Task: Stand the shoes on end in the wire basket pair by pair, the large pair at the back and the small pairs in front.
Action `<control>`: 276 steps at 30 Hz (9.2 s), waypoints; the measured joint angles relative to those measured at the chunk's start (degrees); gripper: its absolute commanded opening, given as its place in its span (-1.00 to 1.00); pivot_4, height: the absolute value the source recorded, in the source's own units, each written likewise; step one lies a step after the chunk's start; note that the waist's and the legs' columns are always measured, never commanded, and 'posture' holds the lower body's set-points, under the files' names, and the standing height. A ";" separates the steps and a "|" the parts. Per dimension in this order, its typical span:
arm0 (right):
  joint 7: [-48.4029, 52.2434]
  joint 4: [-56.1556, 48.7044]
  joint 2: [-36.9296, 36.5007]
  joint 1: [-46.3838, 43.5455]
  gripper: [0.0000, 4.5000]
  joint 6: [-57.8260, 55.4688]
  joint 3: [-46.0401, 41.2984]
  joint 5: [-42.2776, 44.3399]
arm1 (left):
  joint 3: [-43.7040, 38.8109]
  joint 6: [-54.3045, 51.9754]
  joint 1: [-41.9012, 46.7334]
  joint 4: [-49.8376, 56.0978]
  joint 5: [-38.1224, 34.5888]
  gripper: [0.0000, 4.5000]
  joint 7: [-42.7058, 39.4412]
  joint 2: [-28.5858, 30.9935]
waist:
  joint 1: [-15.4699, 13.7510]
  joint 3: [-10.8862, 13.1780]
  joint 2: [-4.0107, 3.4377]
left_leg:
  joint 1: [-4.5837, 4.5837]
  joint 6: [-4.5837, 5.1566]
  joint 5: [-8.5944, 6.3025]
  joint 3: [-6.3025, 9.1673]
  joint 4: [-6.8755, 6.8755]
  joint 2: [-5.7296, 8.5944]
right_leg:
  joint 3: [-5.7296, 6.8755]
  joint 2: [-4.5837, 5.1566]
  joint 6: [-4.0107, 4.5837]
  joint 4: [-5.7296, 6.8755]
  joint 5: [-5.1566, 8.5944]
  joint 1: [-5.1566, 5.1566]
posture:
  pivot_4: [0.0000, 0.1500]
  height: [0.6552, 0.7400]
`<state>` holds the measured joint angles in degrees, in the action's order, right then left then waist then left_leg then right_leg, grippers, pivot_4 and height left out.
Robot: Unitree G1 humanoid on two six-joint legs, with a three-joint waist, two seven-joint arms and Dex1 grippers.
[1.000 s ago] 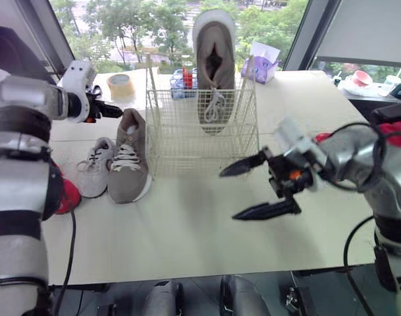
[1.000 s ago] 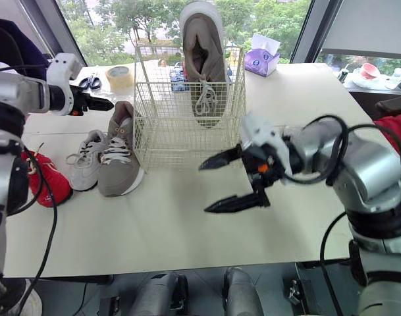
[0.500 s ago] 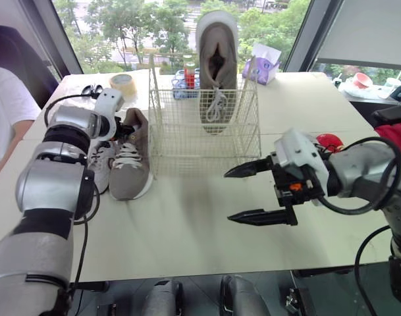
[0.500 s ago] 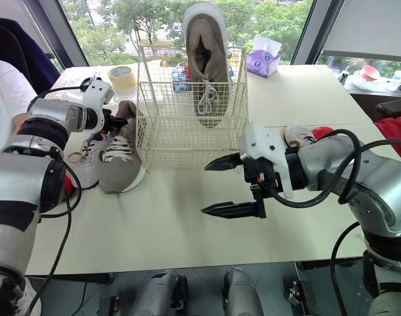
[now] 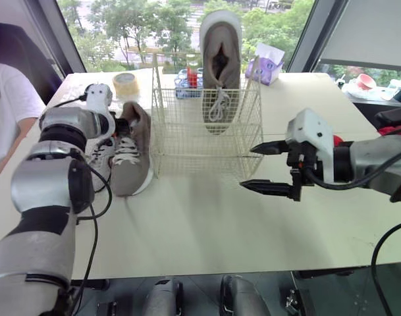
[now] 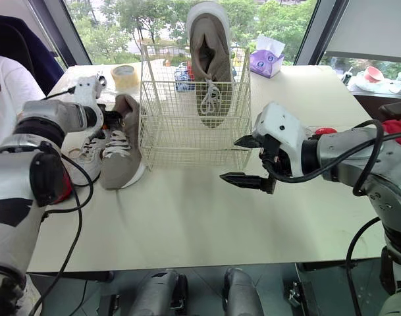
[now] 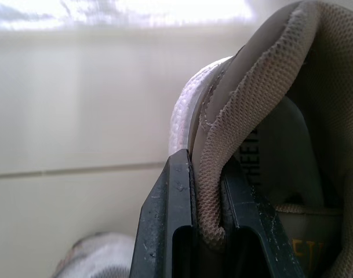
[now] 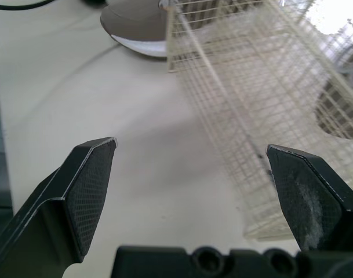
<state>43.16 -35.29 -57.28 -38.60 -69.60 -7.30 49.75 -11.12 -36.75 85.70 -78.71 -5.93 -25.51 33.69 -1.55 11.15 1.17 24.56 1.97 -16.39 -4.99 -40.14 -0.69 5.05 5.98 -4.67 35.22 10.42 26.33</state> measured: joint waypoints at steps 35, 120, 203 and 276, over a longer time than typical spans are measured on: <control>-11.85 14.31 7.81 -9.45 1.00 12.18 -10.79 2.20 | -3.07 64.33 6.47 11.89 0.57 -0.98 19.12 -17.04 | 0.81 0.00 0.06 | -0.02 0.08 -0.04 -0.61 0.02 0.01 | -0.14 0.08 -0.25 -0.12 -0.15 0.01 | 1.00 1.00; -20.08 35.36 24.56 30.70 1.00 40.34 -15.67 -22.72 | 7.60 -17.31 -78.13 117.83 -52.91 0.99 -9.09 4.26 | 0.78 -0.36 -0.72 | -1.13 0.08 -0.09 -0.08 0.15 -0.04 | -0.25 -0.10 0.40 -0.27 0.24 -1.05 | 1.00 1.00; 17.99 24.64 17.41 -15.66 -0.31 64.00 8.71 -28.54 | 0.37 -34.04 -21.95 63.05 -60.95 -0.88 -34.42 10.83 | 2.20 0.09 -0.74 | -1.15 -0.67 0.33 0.05 0.93 0.04 | -0.22 -0.13 -0.01 -0.25 0.26 -0.88 | 1.00 1.00; 18.68 49.86 16.62 -27.98 -0.48 55.43 9.00 -15.56 | -4.24 -17.27 -54.49 93.82 -54.54 0.18 -16.07 9.91 | 2.36 0.15 -0.76 | -1.06 -0.19 0.05 0.00 1.01 -0.07 | -0.21 -0.20 0.09 -0.85 0.19 -0.89 | 1.00 1.00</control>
<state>61.83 14.57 -40.67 -66.58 -14.17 1.70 34.19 -15.36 -54.02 31.21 15.11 -60.47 -41.58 43.61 0.81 11.30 0.41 23.50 1.78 -16.34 -4.99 -39.13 -0.76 4.83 5.78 -4.58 34.37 10.60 25.44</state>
